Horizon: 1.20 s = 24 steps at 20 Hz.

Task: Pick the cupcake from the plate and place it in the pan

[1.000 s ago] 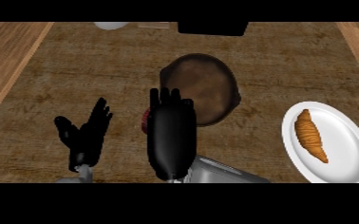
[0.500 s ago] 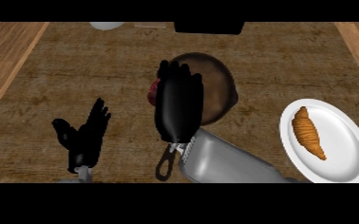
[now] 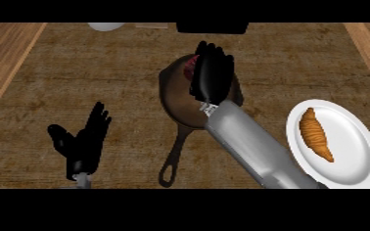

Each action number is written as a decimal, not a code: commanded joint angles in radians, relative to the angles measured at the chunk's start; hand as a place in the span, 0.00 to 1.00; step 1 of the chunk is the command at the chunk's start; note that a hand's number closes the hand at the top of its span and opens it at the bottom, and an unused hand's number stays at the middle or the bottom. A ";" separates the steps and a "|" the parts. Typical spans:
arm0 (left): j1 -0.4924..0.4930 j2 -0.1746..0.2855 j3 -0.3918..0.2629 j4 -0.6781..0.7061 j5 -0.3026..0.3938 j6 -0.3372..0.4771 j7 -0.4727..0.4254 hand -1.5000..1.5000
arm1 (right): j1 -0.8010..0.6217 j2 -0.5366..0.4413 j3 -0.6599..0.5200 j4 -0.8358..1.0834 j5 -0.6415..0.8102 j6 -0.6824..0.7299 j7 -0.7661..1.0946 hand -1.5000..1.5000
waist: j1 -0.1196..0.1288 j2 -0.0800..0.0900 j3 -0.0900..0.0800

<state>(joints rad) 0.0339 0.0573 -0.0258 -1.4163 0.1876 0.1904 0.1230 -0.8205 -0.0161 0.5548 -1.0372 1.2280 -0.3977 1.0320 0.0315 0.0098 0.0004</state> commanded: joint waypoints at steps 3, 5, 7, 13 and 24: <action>0.009 0.020 0.023 0.014 0.024 -0.037 -0.010 0.50 | -0.012 0.001 -0.169 0.263 -0.062 -0.277 -0.132 1.00 | 0.000 0.002 0.000; -0.014 0.021 0.011 -0.012 0.001 -0.003 0.036 0.50 | -0.017 -0.028 -0.221 0.337 -0.121 -0.329 -0.243 1.00 | -0.001 0.003 0.001; 0.009 -0.025 -0.024 -0.005 -0.007 0.000 0.003 0.50 | -0.083 -0.059 -0.219 0.451 -0.004 -0.244 -0.098 1.00 | 0.007 0.005 -0.001; -0.052 -0.015 -0.016 -0.006 -0.022 0.022 0.036 0.50 | -0.113 -0.054 -0.383 0.645 -0.263 -0.263 -0.440 0.00 | 0.017 0.012 0.001; 0.019 -0.013 0.000 0.003 -0.005 -0.005 -0.021 0.50 | -0.093 -0.003 -0.638 0.431 -0.643 -0.393 -0.890 0.00 | 0.010 0.010 0.005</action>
<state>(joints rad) 0.0357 0.0477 -0.0317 -1.4269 0.1821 0.1849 0.1217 -0.9182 -0.0282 0.0163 -0.5189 0.7412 -0.7936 0.2896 0.0476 0.0221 0.0047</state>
